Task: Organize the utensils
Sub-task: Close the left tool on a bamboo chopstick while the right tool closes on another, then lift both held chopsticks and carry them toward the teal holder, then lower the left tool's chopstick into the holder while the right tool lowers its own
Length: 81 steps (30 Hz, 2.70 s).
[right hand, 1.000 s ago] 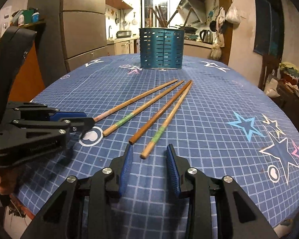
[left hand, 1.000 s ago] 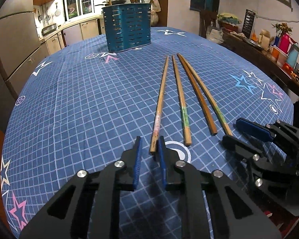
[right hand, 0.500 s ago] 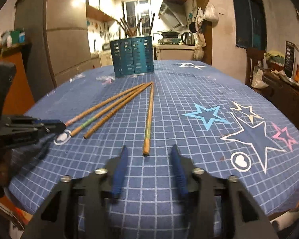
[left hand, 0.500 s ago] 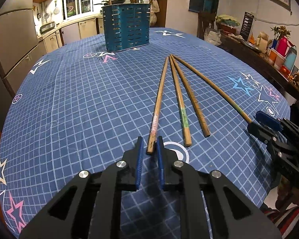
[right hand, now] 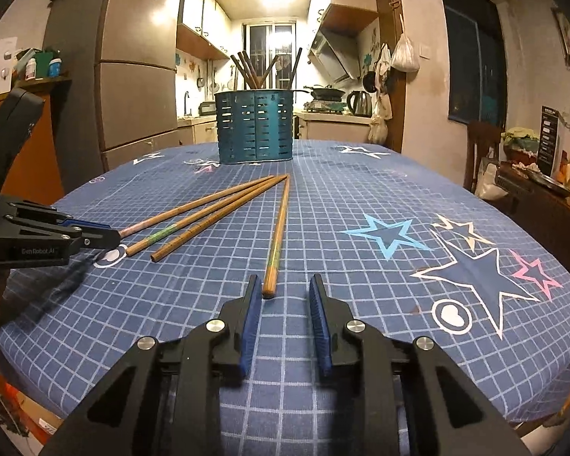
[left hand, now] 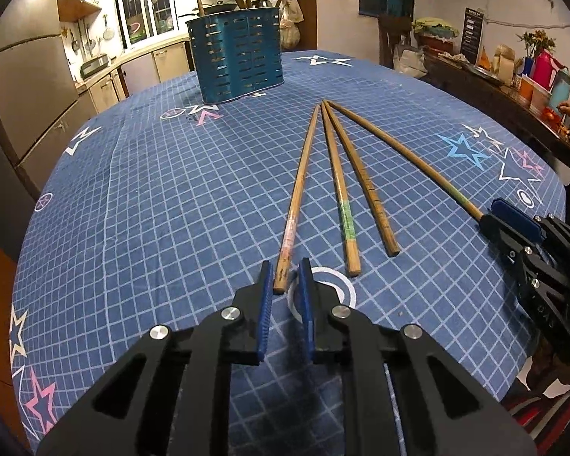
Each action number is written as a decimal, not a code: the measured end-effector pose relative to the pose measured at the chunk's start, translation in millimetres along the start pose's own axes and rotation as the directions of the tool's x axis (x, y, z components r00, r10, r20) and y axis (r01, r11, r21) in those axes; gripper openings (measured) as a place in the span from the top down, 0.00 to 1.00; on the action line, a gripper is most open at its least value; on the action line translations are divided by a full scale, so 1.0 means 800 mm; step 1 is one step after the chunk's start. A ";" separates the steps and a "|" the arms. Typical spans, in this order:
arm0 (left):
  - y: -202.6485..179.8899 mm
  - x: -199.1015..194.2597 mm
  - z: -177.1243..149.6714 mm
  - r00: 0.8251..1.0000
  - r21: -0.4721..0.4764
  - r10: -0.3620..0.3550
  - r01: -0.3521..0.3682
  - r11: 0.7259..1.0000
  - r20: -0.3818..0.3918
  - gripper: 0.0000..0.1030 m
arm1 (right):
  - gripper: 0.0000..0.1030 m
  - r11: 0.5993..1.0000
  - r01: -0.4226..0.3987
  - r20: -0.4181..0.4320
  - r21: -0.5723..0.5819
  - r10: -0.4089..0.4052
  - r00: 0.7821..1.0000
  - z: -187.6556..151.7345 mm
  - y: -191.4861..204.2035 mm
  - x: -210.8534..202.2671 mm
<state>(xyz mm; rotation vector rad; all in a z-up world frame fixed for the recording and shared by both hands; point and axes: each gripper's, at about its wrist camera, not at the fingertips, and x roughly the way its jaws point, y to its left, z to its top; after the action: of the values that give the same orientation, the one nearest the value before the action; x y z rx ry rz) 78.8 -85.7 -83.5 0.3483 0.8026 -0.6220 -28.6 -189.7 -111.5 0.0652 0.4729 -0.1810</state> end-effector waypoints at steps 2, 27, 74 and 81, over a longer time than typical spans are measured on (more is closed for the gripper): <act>-0.001 0.000 0.000 1.000 -0.001 0.003 -0.003 1.000 0.000 0.89 | 0.73 1.000 0.012 0.013 -0.024 -0.011 1.000 -0.001 0.004 0.001; 0.002 -0.022 -0.008 0.999 -0.097 -0.005 0.010 0.995 0.045 0.95 | 0.93 0.996 -0.079 -0.076 0.037 0.082 0.994 0.028 -0.014 -0.003; 0.060 -0.236 0.197 0.885 -0.124 0.105 -0.054 0.991 0.454 0.95 | 0.93 0.963 -0.250 0.207 -0.100 0.266 0.942 0.346 -0.073 -0.042; 0.072 -0.247 0.277 0.832 -0.123 0.160 -0.111 0.986 0.531 0.95 | 0.93 0.962 -0.264 0.230 -0.070 0.273 0.934 0.426 -0.078 -0.018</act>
<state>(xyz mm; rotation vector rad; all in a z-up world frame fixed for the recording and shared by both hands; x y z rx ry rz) 134.0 -78.7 213.8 0.1320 0.2547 -0.5118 99.7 -284.2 196.7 0.0694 0.2236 0.0900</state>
